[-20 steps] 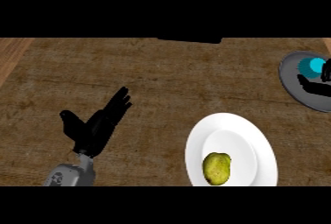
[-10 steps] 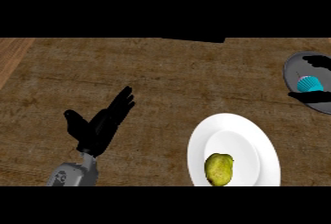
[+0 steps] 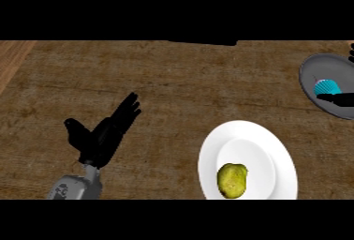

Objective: Pick the cupcake from the plate and place it in the pan

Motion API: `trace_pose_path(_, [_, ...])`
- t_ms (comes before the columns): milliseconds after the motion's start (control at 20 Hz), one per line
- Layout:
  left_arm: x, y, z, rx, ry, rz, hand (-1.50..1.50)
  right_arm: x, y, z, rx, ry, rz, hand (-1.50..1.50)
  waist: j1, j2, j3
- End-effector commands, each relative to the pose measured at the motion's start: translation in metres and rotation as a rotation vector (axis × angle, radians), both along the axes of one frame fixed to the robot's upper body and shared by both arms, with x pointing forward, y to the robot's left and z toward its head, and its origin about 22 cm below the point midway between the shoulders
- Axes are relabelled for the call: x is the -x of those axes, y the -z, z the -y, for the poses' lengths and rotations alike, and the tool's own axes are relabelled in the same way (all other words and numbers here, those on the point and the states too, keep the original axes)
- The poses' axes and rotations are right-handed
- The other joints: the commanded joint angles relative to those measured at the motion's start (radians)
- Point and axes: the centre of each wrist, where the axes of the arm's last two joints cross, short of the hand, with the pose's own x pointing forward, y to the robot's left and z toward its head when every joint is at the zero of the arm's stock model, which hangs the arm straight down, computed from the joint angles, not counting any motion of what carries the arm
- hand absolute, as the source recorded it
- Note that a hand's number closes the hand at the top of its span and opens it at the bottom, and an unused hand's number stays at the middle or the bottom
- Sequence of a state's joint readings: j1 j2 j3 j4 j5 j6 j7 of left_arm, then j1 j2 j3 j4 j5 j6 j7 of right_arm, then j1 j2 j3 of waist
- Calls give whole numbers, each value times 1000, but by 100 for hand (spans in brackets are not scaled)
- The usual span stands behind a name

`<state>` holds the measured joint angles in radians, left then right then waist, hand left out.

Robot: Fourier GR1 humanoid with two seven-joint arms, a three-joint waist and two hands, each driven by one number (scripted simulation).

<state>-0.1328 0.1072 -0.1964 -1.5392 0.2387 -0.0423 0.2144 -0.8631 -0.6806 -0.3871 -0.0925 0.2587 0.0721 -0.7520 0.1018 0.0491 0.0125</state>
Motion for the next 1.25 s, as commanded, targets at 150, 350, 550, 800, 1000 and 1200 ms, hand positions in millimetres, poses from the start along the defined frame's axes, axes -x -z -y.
trace_pose_path(150, [5,3,1,7,-13,-15,0,32,0,38,-140,-115,-76,-150,-7,1,2])
trace_pose_path(350, [4,1,-7,7,-25,-1,0,52,-8,64,-169,-206,-67,-150,-21,-2,3])
trace_pose_path(550, [6,4,0,20,-9,-4,0,57,-5,66,-197,-244,-86,-150,-15,2,5])
trace_pose_path(800, [2,2,-4,9,-35,-2,0,68,-19,83,-189,-268,-77,-150,-30,-3,6])
trace_pose_path(1000, [2,3,-1,17,-31,-8,0,74,-30,93,-172,-293,-102,-150,-38,-6,5])
trace_pose_path(1200, [3,1,-4,1,-38,-10,0,82,-23,95,-175,-304,-111,-150,-38,-11,6])
